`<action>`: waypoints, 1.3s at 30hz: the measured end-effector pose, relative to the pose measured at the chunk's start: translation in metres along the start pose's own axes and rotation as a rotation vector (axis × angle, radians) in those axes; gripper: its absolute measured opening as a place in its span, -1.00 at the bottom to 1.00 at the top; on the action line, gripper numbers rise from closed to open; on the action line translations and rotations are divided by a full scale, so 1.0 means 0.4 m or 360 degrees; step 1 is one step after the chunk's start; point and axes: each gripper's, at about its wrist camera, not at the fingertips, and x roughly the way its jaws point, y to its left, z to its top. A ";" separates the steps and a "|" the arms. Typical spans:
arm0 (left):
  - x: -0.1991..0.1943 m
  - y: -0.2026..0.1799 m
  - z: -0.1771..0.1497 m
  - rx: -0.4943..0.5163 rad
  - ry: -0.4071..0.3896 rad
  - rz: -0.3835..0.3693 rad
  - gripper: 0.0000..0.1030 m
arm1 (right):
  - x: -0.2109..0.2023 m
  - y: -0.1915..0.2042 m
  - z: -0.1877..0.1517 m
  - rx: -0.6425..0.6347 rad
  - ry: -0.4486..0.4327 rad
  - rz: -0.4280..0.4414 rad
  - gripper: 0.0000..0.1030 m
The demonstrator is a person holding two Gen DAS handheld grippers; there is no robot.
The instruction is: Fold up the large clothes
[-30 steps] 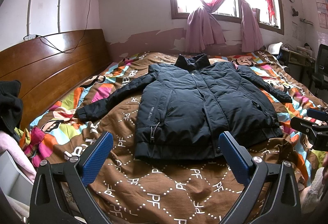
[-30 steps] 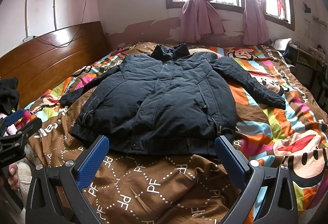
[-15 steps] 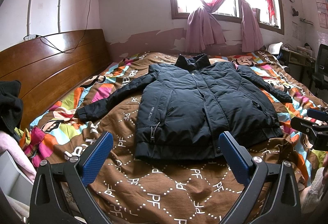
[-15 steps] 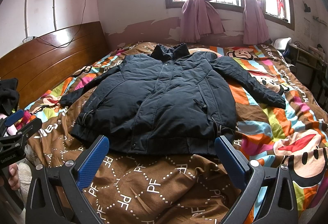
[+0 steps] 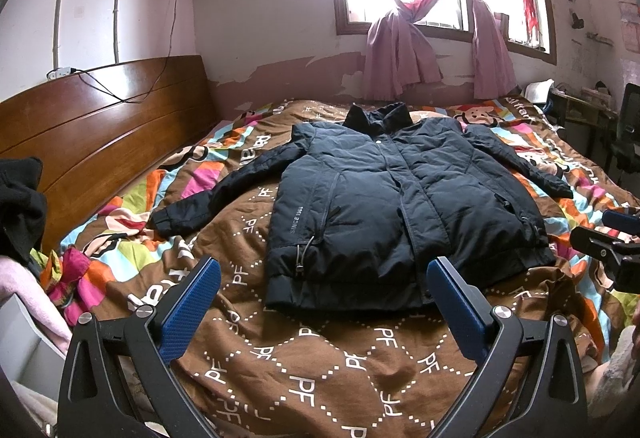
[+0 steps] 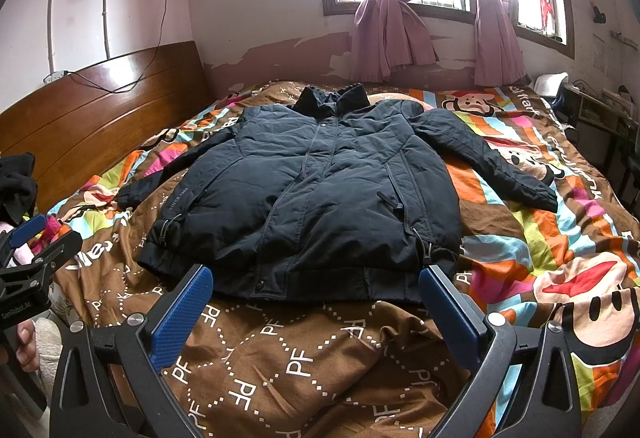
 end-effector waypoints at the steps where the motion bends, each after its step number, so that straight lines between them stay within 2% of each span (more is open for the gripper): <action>1: 0.000 0.001 0.000 -0.0002 0.0005 0.0003 0.97 | 0.000 0.000 0.001 0.0000 0.0000 0.0000 1.00; 9: 0.006 0.017 0.027 -0.0092 0.0043 -0.0027 0.97 | -0.003 -0.012 0.008 0.0030 0.0021 0.0019 1.00; 13: -0.003 0.032 0.065 -0.0153 0.0082 -0.0032 0.97 | 0.010 -0.020 0.023 0.0055 0.0041 0.0004 1.00; 17: -0.017 0.042 0.107 -0.0209 0.0066 -0.0010 0.97 | -0.011 -0.032 0.061 0.0126 0.0083 -0.0014 1.00; 23: -0.018 0.040 0.182 -0.0165 0.0091 -0.0023 0.97 | -0.025 -0.043 0.117 0.0171 0.0136 0.0026 1.00; 28: -0.018 0.028 0.275 -0.0098 0.0086 -0.0056 0.97 | -0.028 -0.051 0.191 0.0094 0.0238 0.0115 1.00; 34: 0.001 -0.006 0.420 0.0037 0.0057 -0.0111 0.97 | -0.029 -0.066 0.322 -0.0097 0.0302 0.0081 1.00; 39: 0.047 -0.028 0.525 0.0066 -0.0018 -0.0176 0.97 | -0.023 -0.098 0.449 -0.0150 0.0253 0.0036 1.00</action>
